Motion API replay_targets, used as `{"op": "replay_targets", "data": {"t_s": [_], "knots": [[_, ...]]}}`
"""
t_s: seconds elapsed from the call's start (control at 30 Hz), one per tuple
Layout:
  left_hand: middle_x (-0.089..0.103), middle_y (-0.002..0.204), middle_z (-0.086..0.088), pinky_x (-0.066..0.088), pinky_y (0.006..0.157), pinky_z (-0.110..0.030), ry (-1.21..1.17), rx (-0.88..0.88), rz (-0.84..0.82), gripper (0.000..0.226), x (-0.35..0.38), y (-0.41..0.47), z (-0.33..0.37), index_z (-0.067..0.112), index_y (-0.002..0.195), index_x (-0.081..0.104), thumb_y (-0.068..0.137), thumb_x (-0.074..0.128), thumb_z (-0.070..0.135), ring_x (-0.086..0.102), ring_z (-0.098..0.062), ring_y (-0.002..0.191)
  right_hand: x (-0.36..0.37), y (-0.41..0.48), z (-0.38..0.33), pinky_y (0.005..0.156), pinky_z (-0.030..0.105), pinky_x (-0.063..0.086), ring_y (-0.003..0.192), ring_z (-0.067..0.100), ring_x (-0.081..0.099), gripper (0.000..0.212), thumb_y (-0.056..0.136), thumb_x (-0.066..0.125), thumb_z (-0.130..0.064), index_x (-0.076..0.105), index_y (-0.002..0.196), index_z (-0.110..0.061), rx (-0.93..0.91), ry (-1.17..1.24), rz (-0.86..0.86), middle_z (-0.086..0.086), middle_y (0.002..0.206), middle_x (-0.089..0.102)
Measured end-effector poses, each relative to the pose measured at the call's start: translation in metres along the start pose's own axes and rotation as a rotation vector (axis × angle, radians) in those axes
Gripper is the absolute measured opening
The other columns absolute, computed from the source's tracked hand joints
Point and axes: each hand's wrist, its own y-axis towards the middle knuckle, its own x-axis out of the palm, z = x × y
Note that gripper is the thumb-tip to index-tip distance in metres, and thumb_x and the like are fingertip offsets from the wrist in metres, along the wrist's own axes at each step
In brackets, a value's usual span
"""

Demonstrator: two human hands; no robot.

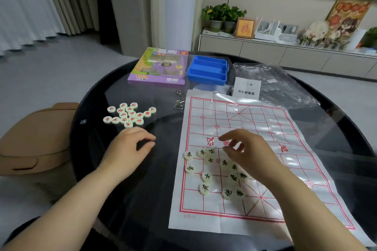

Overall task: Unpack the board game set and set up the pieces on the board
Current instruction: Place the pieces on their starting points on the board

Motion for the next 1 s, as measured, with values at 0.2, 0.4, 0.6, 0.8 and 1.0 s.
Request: {"op": "replay_targets", "data": {"t_s": [0.2, 0.4, 0.6, 0.8, 1.0], "knots": [[0.044, 0.138, -0.003, 0.024, 0.106, -0.031, 0.108, -0.124, 0.115, 0.039, -0.014, 0.032, -0.047, 0.011, 0.125, 0.053, 0.087, 0.057, 0.02, 0.033, -0.02, 0.13, 0.035, 0.066, -0.052, 0.085, 0.023, 0.043, 0.102, 0.014, 0.055, 0.03, 0.09, 0.052, -0.015, 0.058, 0.119, -0.019, -0.096, -0.129, -0.142, -0.001, 0.123, 0.055], [0.015, 0.152, 0.008, 0.007, 0.112, -0.027, 0.228, -0.029, -0.049, 0.054, -0.008, 0.043, -0.061, 0.026, 0.141, 0.028, 0.091, 0.046, 0.037, 0.012, -0.011, 0.14, 0.086, 0.136, -0.079, 0.107, 0.028, 0.027, 0.135, 0.022, 0.028, 0.049, 0.088, 0.043, -0.002, 0.041, 0.135, -0.017, -0.252, -0.261, -0.226, 0.002, 0.15, 0.028], [0.021, 0.15, 0.01, -0.007, 0.105, -0.015, 0.216, 0.07, -0.039, 0.074, -0.004, 0.045, -0.067, 0.027, 0.141, 0.029, 0.076, 0.007, 0.054, 0.011, -0.006, 0.14, 0.11, 0.158, -0.082, 0.112, 0.026, 0.016, 0.141, 0.018, 0.015, 0.051, 0.093, 0.038, -0.003, 0.028, 0.142, -0.014, -0.321, -0.387, -0.344, 0.002, 0.154, 0.016], [0.069, 0.103, -0.001, 0.046, 0.086, -0.022, 0.298, 0.113, -0.024, 0.037, -0.009, 0.045, -0.068, 0.018, 0.1, 0.069, 0.075, 0.047, 0.035, 0.065, -0.021, 0.098, 0.108, 0.153, -0.083, 0.103, 0.035, 0.036, 0.13, 0.023, 0.036, 0.041, 0.094, 0.038, -0.009, 0.041, 0.134, -0.009, -0.39, -0.52, -0.312, 0.008, 0.141, 0.041], [0.07, 0.098, -0.011, 0.05, 0.076, -0.045, 0.292, 0.092, -0.021, 0.044, -0.005, 0.045, -0.067, 0.006, 0.093, 0.07, 0.053, 0.086, 0.009, 0.067, -0.029, 0.091, 0.104, 0.149, -0.094, 0.087, 0.037, 0.042, 0.116, 0.028, 0.046, 0.034, 0.092, 0.038, -0.008, 0.047, 0.125, -0.007, -0.46, -0.627, -0.339, 0.01, 0.125, 0.051]]}}
